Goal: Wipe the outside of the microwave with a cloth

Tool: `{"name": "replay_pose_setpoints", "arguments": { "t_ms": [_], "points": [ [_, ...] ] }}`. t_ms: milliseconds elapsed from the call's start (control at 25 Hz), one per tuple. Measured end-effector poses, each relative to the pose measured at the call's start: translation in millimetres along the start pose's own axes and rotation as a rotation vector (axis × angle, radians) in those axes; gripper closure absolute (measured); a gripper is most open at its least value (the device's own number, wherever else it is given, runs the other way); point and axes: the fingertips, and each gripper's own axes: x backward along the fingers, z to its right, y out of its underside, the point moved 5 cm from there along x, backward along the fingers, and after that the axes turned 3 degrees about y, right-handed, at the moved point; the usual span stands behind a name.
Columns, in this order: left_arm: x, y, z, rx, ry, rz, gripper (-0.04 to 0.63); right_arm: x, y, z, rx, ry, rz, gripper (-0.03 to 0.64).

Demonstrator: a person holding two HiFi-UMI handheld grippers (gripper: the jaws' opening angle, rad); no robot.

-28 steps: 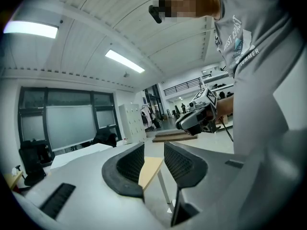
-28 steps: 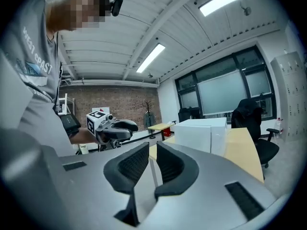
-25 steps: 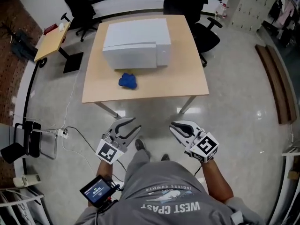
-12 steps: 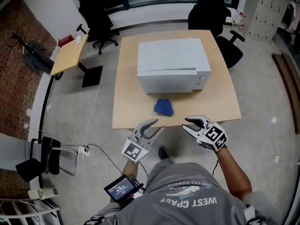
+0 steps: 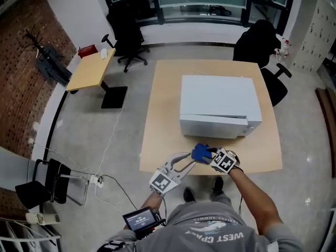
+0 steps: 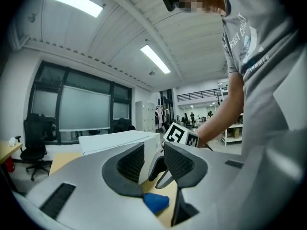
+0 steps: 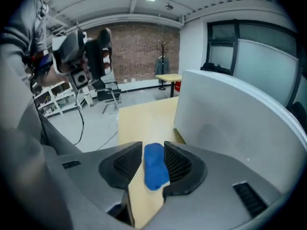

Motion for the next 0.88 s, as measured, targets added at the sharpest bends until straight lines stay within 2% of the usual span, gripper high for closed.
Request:
{"name": "replay_pose_setpoints", "arguments": {
  "t_ms": [160, 320, 440, 520, 600, 640, 720, 800, 880],
  "points": [
    [6.2, 6.8, -19.2, 0.043, -0.056, -0.022, 0.451, -65.0, 11.7, 21.8, 0.103, -0.052, -0.152, 0.482],
    [15.0, 16.3, -34.9, 0.063, -0.097, -0.065, 0.451, -125.0, 53.0, 34.2, 0.154, -0.046, -0.328, 0.477],
    [16.8, 19.8, -49.4, 0.078, -0.12, -0.084, 0.451, -142.4, 64.4, 32.8, 0.096, -0.039, -0.304, 0.489],
    [12.8, 22.5, -51.8, 0.068, -0.112, -0.089, 0.451, -141.0, 68.1, 26.5, 0.043, -0.068, -0.299, 0.558],
    [5.9, 23.8, -49.8, 0.066, -0.097, -0.09, 0.451, -135.6, 76.0, 24.2, -0.077, -0.093, -0.287, 0.575],
    [2.0, 24.8, -48.9, 0.062, -0.087, -0.088, 0.451, -130.0, 77.3, 27.6, -0.142, -0.085, -0.256, 0.577],
    [-3.6, 27.8, -49.7, 0.053, -0.073, -0.079, 0.451, -105.3, 63.2, 44.5, -0.244, -0.014, -0.105, 0.577],
    [-5.8, 31.0, -53.0, 0.066, -0.07, -0.063, 0.451, -57.9, 39.5, 71.2, -0.373, 0.111, 0.128, 0.577],
    [-5.8, 32.4, -55.8, 0.086, -0.077, -0.047, 0.451, 5.7, 26.1, 103.7, -0.495, 0.293, 0.356, 0.577]
  ]
}}
